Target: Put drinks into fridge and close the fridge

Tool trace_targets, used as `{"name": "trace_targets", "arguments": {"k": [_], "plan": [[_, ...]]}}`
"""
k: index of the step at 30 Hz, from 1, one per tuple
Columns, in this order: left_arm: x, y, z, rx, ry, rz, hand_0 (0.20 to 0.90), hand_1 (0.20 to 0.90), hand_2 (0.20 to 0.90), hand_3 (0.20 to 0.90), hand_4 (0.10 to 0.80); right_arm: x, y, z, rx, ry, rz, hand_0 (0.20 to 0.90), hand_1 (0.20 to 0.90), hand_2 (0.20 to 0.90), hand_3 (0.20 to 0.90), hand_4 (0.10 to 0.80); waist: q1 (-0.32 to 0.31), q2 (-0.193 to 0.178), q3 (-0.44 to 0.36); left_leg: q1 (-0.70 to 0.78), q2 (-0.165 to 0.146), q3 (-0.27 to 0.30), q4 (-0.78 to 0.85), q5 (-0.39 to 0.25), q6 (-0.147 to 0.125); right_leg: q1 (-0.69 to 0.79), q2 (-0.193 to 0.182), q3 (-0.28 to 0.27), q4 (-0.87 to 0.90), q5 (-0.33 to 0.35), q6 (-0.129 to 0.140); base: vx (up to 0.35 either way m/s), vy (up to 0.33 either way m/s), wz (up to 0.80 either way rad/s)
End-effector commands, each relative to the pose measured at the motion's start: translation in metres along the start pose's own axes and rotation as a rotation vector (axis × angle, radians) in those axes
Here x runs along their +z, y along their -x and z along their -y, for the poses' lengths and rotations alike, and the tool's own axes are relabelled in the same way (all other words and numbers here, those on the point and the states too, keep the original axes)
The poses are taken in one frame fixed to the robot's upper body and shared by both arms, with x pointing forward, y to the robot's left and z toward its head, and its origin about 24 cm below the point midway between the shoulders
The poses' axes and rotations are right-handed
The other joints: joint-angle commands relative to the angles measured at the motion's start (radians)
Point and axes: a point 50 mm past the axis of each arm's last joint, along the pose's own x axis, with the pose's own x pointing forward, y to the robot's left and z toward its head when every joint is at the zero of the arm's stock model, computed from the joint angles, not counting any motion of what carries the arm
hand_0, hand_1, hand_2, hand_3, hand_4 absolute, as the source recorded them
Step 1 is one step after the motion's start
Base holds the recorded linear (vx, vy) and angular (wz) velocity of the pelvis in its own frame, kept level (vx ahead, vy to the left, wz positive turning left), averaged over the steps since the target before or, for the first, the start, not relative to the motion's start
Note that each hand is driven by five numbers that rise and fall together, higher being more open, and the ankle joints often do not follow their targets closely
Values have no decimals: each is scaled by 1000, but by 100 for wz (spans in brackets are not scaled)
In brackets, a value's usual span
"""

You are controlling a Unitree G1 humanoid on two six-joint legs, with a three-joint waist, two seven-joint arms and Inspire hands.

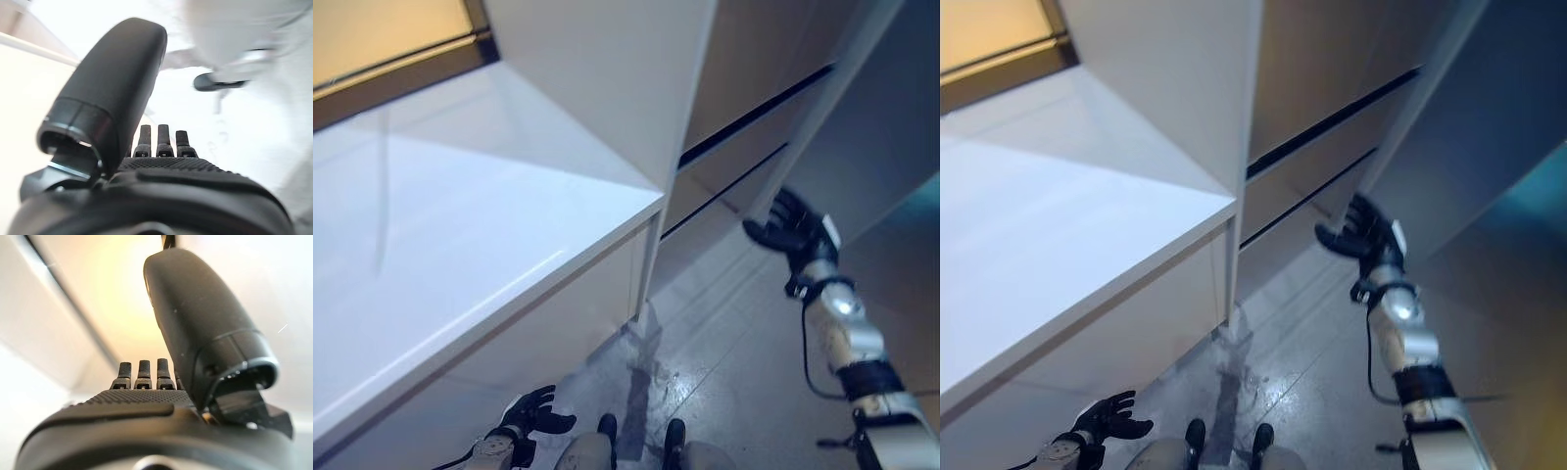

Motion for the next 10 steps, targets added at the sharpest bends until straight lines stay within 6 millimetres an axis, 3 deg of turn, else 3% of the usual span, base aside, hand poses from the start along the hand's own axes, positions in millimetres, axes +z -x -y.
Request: {"name": "trace_targets", "arguments": {"k": [1,10], "plan": [[-7,0,6,3,37,-14,900,900,900,900,800,-5,7,1,101,79,15,900,900,900,900,800,-27,22,-112,3,-2,48,-26,-38,-22,-7,54,-1,18,-50,-14,-70,9,-30],[-32,3,15,-31,145,-82,900,900,900,900,800,-143,80,19,54,46,-514,900,900,900,900,800,-58,28,-132,43,5,77,-17,-57,-22,31,63,3,-1,-58,-16,-7,5,-14]]}}
